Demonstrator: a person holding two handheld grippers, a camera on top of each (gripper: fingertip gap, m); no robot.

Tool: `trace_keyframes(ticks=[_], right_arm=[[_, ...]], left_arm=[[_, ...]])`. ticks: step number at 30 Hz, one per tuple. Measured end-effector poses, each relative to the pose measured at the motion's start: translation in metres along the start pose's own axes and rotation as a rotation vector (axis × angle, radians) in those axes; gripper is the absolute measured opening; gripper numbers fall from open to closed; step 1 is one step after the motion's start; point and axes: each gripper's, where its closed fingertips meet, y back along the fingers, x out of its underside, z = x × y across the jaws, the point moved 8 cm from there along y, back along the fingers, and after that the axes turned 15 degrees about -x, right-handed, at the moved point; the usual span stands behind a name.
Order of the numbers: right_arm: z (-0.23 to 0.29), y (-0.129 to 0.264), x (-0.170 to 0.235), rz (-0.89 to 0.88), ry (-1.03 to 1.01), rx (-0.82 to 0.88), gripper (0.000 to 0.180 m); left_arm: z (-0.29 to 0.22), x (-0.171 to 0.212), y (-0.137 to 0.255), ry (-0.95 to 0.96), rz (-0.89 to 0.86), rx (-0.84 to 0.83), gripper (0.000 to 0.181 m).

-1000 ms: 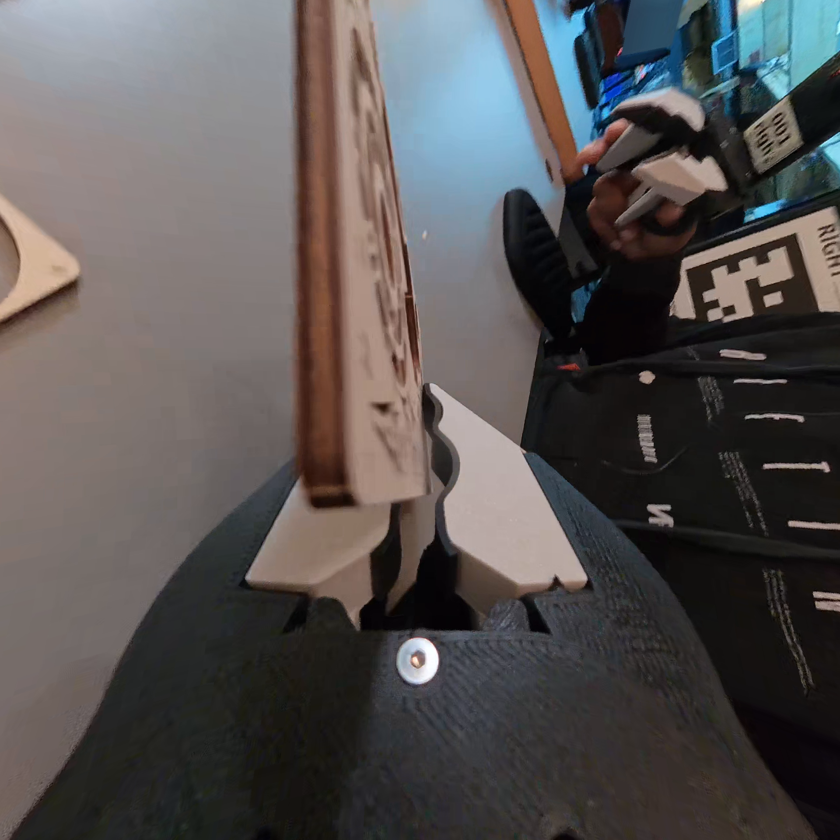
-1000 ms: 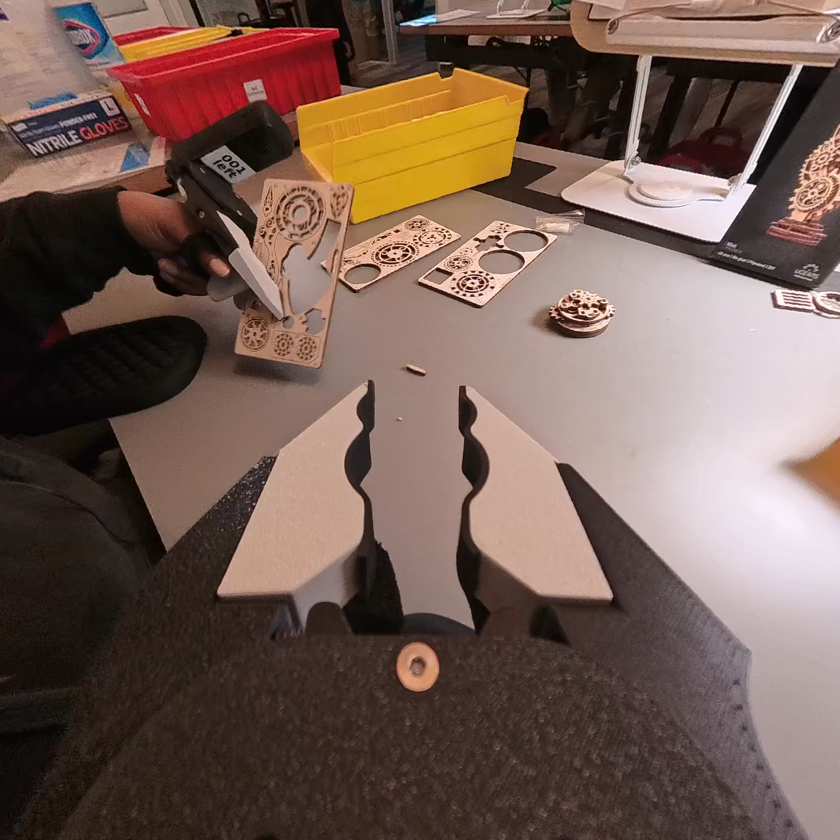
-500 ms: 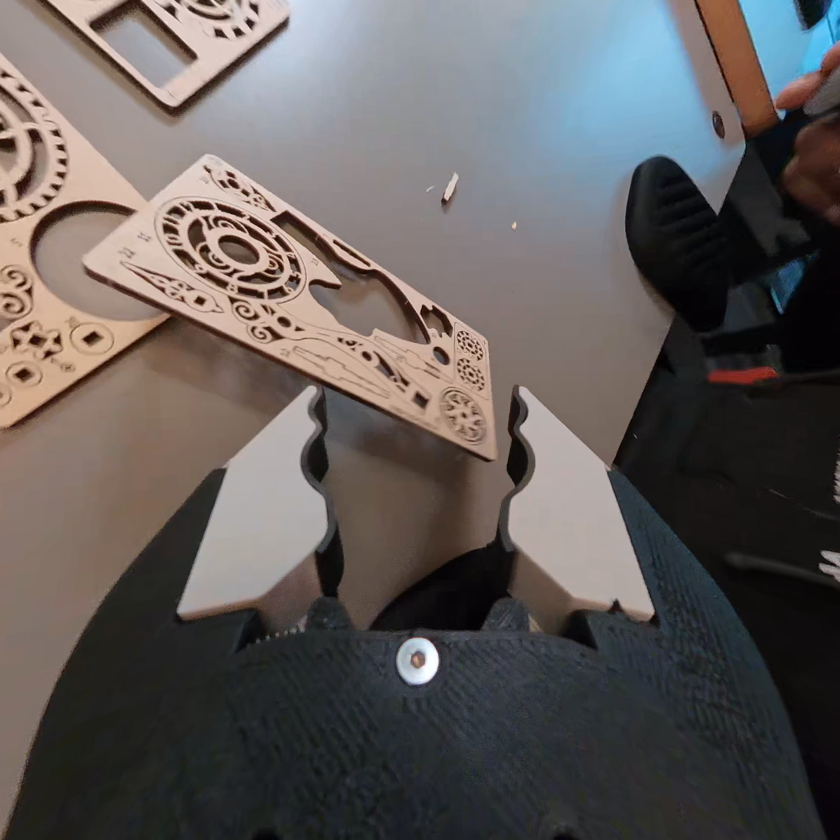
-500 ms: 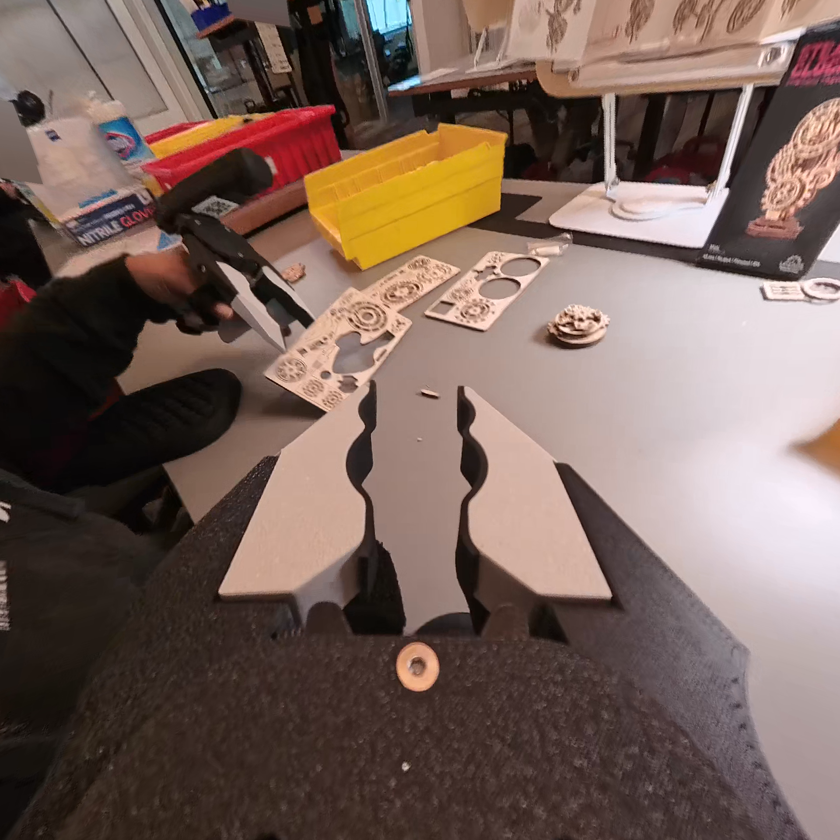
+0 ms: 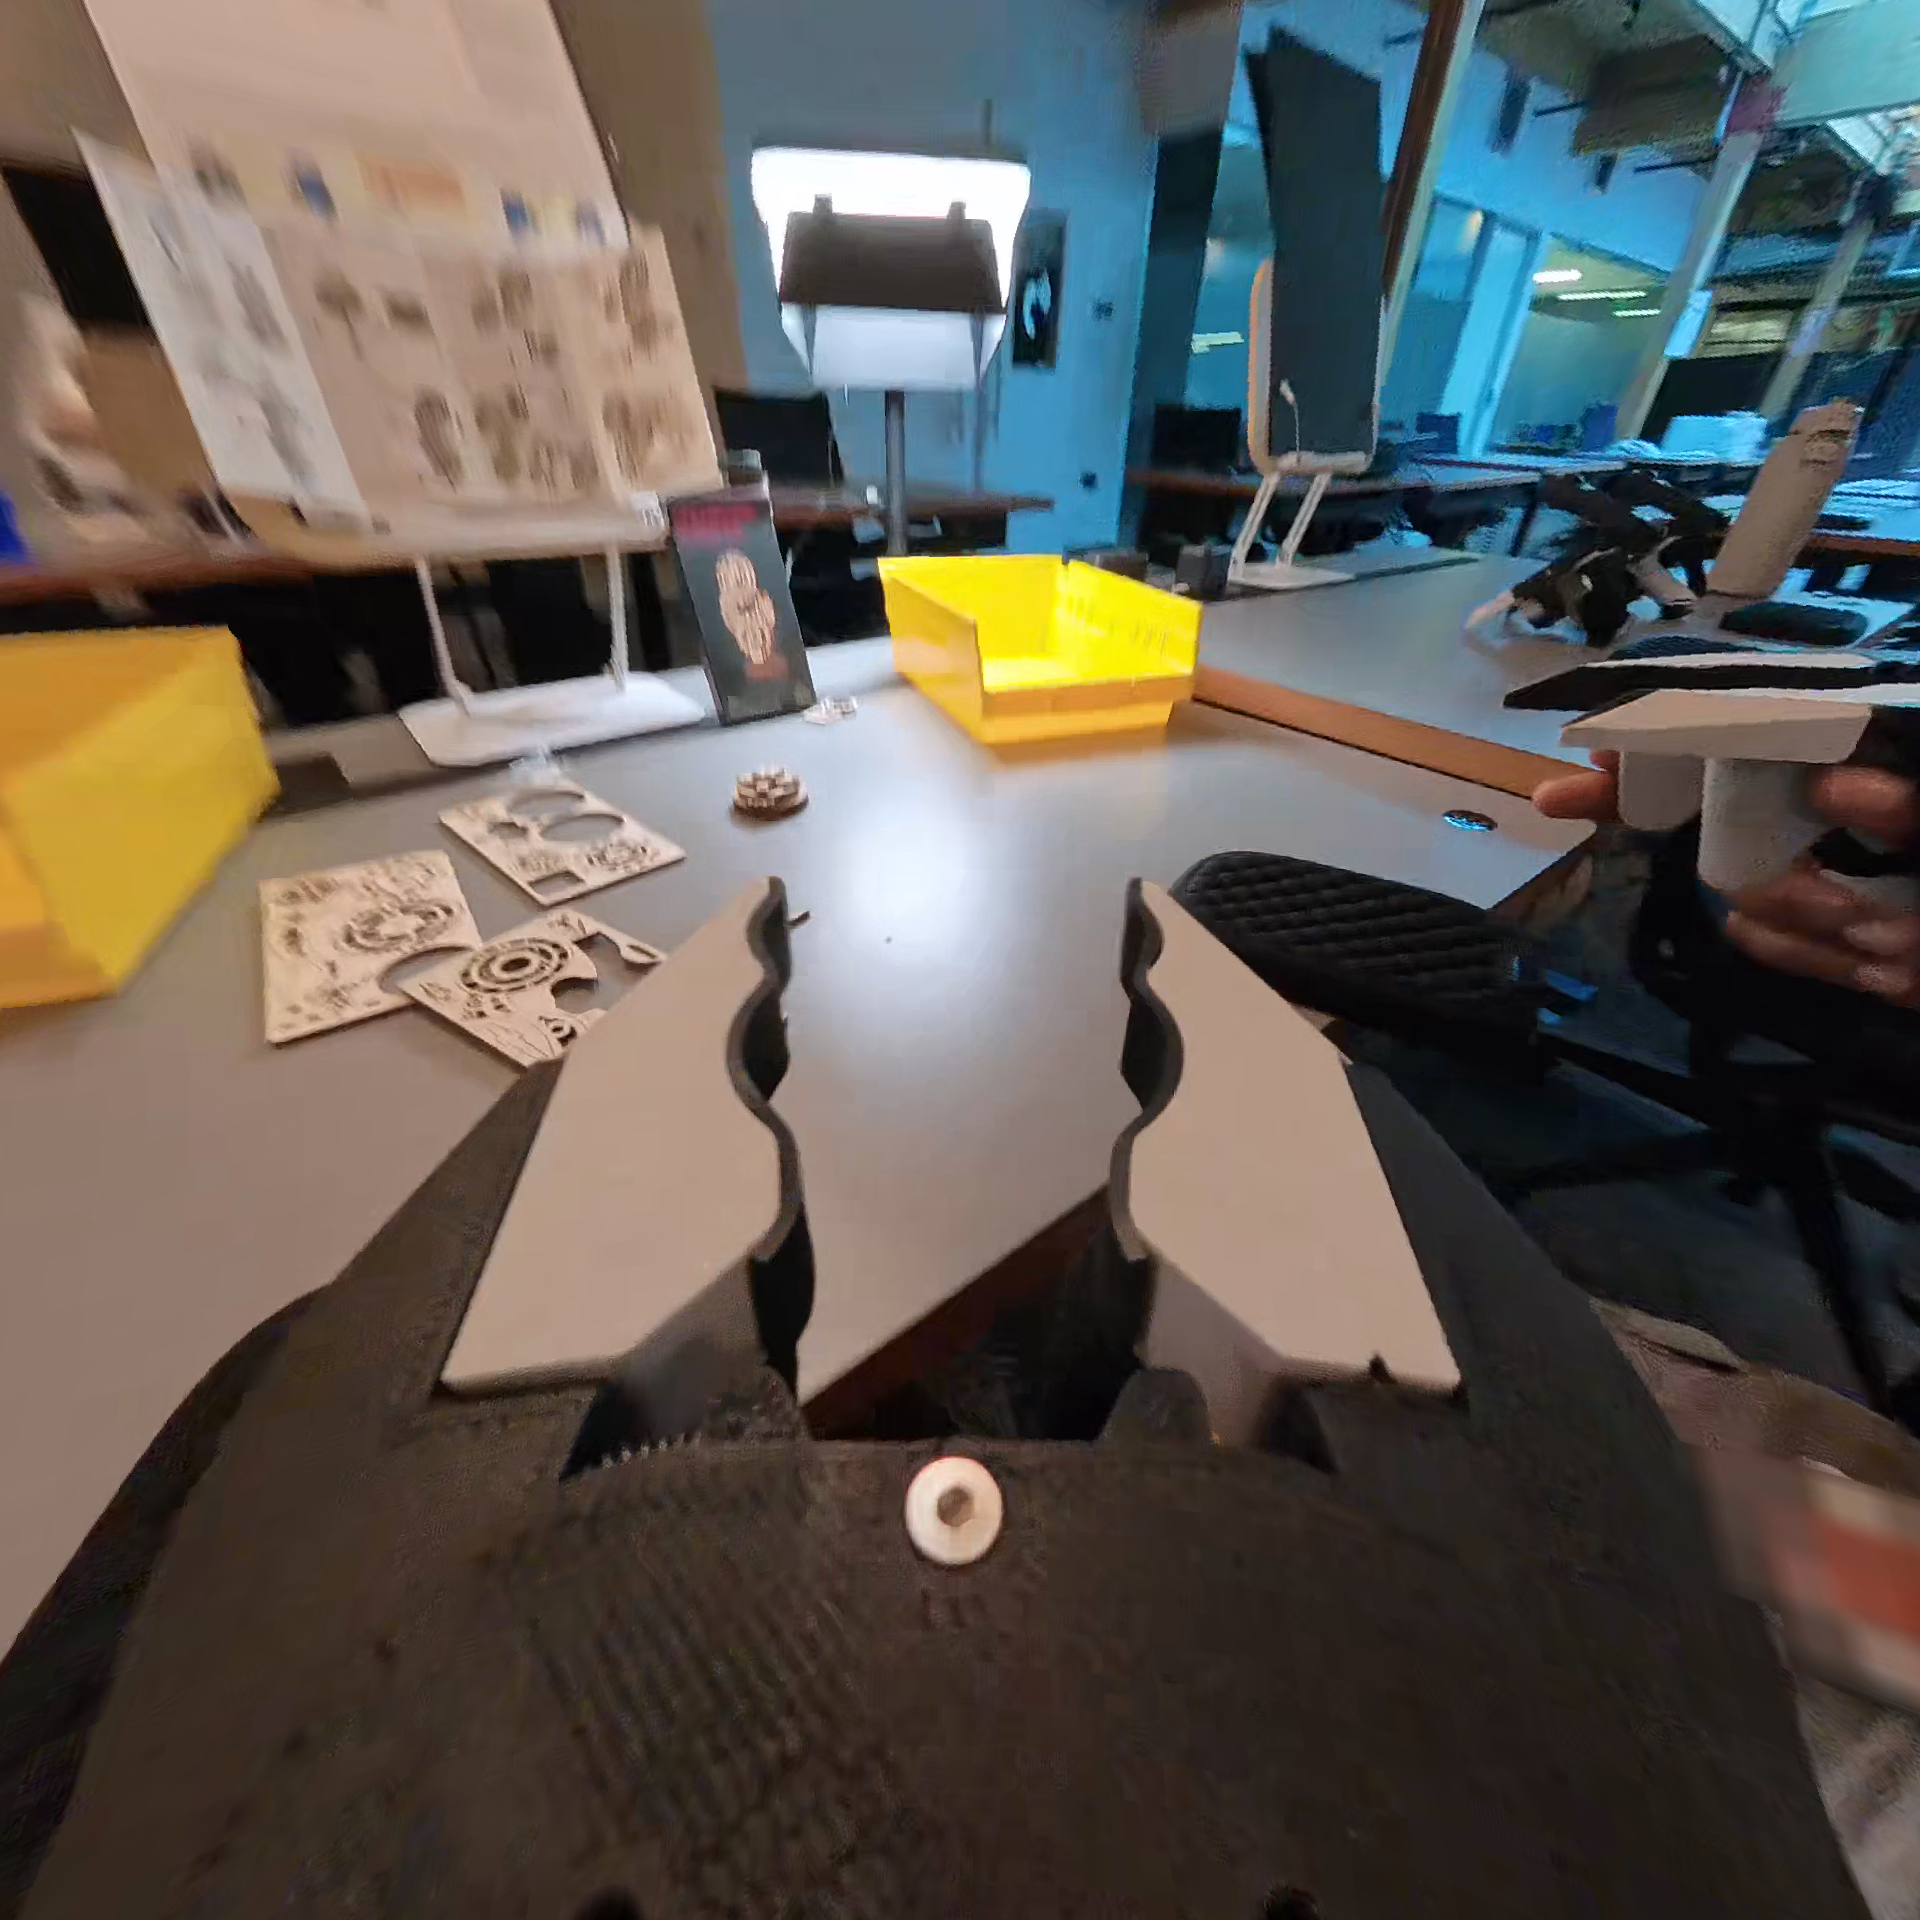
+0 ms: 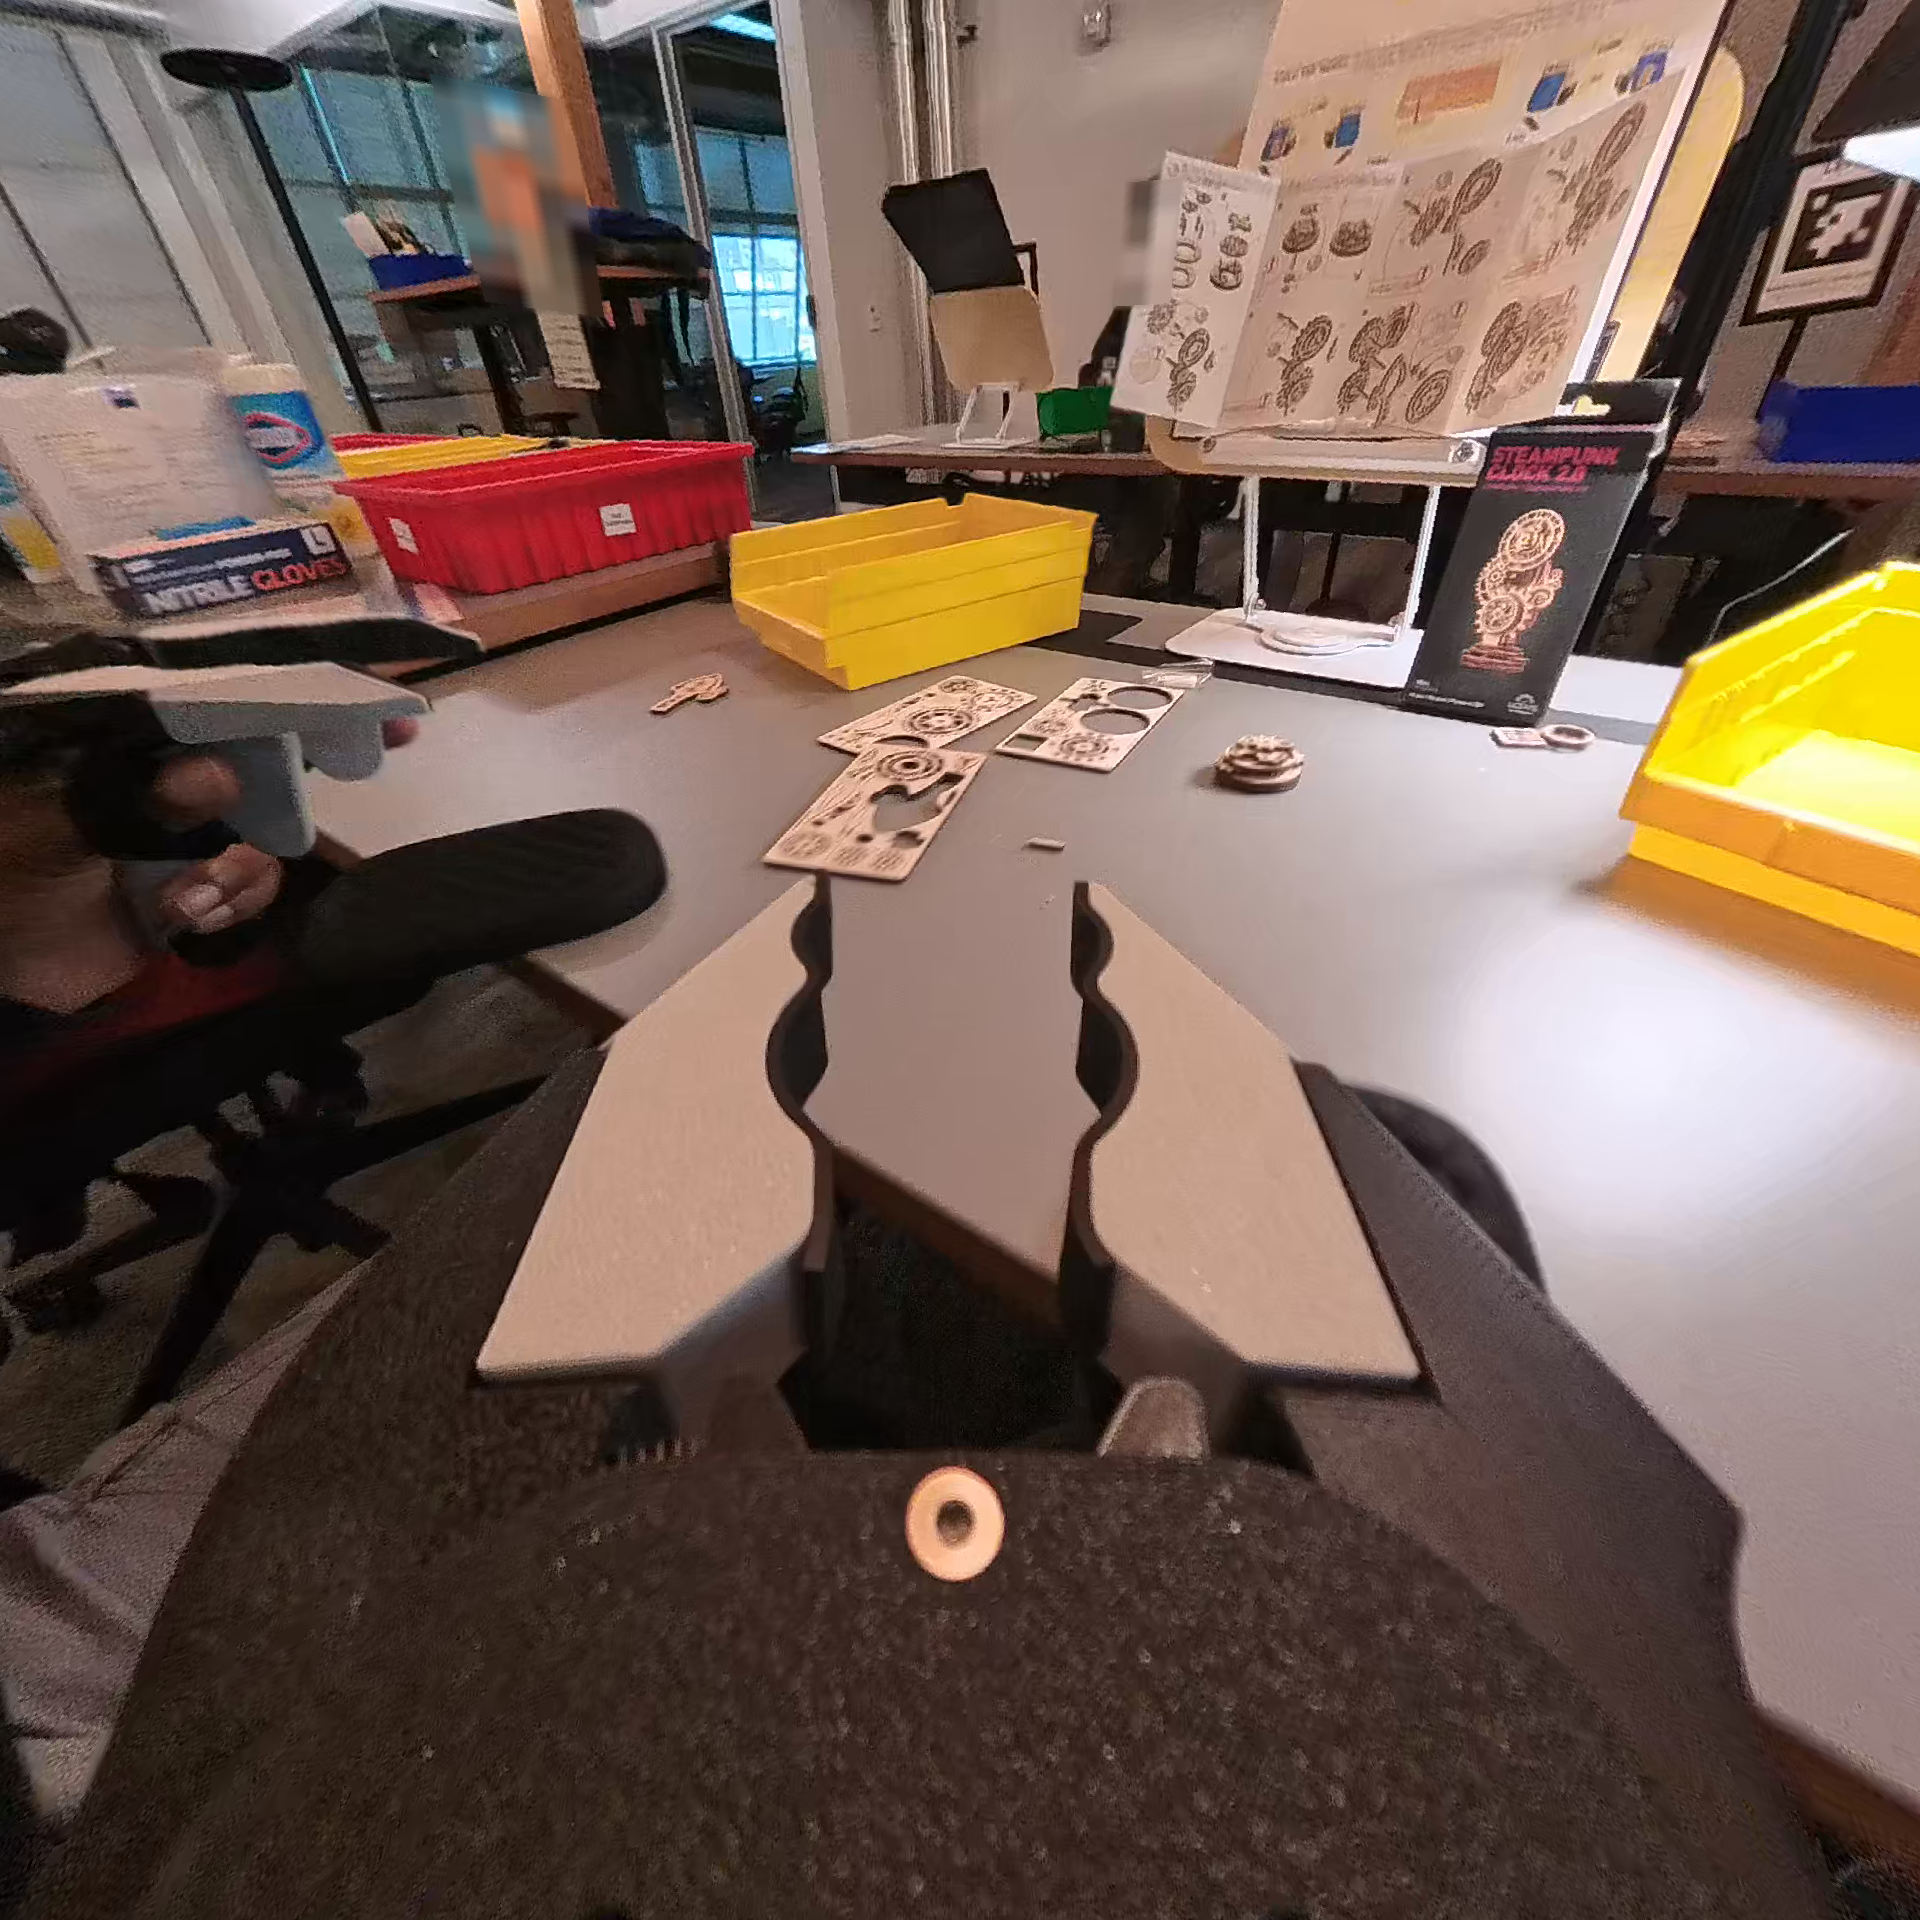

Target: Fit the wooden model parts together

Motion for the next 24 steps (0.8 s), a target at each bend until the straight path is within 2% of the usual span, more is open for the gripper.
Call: trace_keyframes(ticks=[2,5,9,13,18,24], right_arm=[[0.035,0.031,0.009,-0.012,-0.005,-0.003,0.047],[0.092,0.078,0.027,-0.017,-0.019,-0.017,0.047],[0.162,0.134,0.049,0.044,-0.001,-0.039,0.046],[0.204,0.182,0.058,0.130,0.050,-0.042,0.044],[0.231,0.218,0.072,0.173,0.037,-0.051,0.044],[0.249,0.231,0.099,0.204,0.029,-0.073,0.043]], left_arm=[[-0.031,0.001,0.046,-0.048,-0.055,-0.020,0.051],[-0.072,0.010,0.115,-0.047,-0.045,-0.005,0.046],[-0.110,0.033,0.203,-0.010,-0.001,-0.022,0.047],[-0.128,0.059,0.278,0.050,0.033,-0.075,0.052],[-0.132,0.089,0.341,0.151,0.053,-0.152,0.043],[-0.148,0.129,0.392,0.229,0.061,-0.243,0.039]])
